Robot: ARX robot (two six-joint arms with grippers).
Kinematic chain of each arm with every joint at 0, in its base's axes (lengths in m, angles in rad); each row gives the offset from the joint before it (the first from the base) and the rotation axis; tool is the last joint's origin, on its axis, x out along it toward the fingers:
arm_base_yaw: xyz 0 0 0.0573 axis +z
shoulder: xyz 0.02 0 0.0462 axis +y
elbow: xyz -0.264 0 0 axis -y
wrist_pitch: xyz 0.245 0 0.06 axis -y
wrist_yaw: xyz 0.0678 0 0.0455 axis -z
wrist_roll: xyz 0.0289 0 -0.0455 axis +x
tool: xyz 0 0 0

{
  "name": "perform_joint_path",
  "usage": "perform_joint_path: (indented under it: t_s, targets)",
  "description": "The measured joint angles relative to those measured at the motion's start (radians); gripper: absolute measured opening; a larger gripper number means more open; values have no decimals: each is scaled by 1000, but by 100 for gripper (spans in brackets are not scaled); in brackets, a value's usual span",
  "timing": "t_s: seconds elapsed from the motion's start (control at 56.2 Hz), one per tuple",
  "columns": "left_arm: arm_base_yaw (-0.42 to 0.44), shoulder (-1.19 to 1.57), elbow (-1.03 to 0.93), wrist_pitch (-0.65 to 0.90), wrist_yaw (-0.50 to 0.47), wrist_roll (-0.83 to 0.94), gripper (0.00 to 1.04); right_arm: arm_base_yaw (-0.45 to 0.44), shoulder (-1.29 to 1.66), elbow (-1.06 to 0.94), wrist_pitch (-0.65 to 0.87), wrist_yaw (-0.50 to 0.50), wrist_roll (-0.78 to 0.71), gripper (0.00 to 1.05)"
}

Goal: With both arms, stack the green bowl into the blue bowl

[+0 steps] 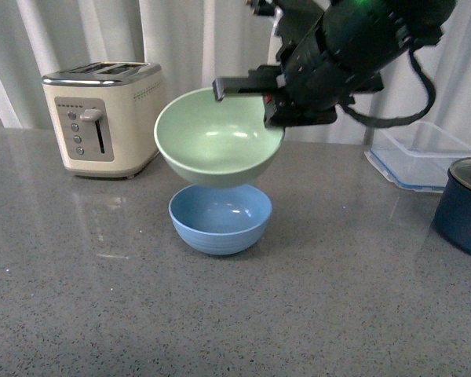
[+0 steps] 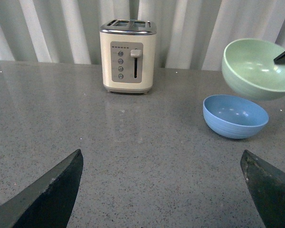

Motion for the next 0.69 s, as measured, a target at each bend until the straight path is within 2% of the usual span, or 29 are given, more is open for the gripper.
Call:
perform_joint_path:
  t_s: [0.498,0.623,0.694]
  targets:
    - [0,0,0,0,0,0,98,-4,179,90,30,75,2,1]
    - [0,0,0,0,0,0,98,-4,183,90,55,77,23,27]
    - [0,0,0,0,0,0,98,-6,169,76,77,73,34,36]
